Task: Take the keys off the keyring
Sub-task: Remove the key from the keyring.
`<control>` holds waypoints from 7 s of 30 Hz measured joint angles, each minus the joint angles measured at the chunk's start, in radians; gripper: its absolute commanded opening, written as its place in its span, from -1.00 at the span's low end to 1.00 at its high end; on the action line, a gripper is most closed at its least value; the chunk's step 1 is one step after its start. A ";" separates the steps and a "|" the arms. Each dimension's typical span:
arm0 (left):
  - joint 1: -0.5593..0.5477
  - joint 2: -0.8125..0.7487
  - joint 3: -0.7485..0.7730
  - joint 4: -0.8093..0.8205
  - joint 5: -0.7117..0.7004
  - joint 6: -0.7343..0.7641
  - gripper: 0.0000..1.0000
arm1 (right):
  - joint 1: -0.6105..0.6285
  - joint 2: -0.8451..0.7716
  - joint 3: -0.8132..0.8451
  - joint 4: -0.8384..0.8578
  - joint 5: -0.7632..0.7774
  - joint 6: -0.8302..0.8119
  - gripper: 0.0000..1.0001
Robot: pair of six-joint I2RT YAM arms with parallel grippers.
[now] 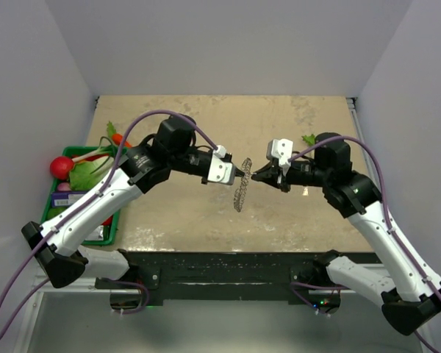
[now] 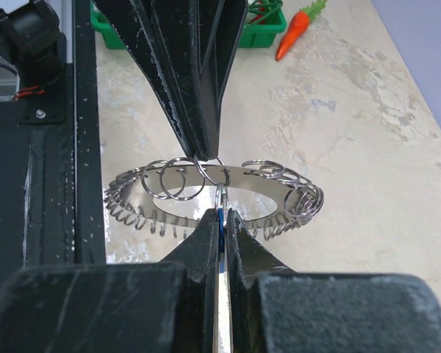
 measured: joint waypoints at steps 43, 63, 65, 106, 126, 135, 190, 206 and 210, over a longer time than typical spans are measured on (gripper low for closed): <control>0.003 0.087 -0.080 0.179 -0.008 -0.291 -0.46 | 0.000 0.014 0.048 -0.131 0.131 -0.087 -1.00; 0.003 0.131 -0.061 0.228 0.028 -0.394 -0.61 | 0.009 -0.001 0.030 -0.126 0.135 -0.086 -1.00; 0.003 0.131 -0.055 0.231 0.027 -0.405 -0.78 | 0.011 -0.001 0.028 -0.127 0.135 -0.086 -1.00; 0.024 0.097 -0.075 0.267 -0.018 -0.447 -1.00 | 0.013 -0.016 -0.011 -0.054 0.203 -0.006 -1.00; 0.030 0.096 -0.081 0.283 0.026 -0.471 -1.00 | 0.013 0.095 0.133 -0.176 0.124 -0.023 -1.00; 0.018 0.092 -0.115 0.280 0.002 -0.453 -1.00 | 0.011 0.126 0.279 -0.307 0.128 -0.076 -1.00; -0.005 0.129 -0.109 0.312 -0.079 -0.505 -0.39 | 0.008 0.123 0.190 -0.280 0.166 -0.042 -1.00; -0.005 0.130 -0.074 0.323 -0.090 -0.512 -0.34 | 0.010 0.101 0.168 -0.241 0.205 -0.012 -1.00; -0.005 0.131 -0.056 0.324 -0.089 -0.525 -0.37 | 0.011 0.101 0.161 -0.231 0.206 -0.002 -1.00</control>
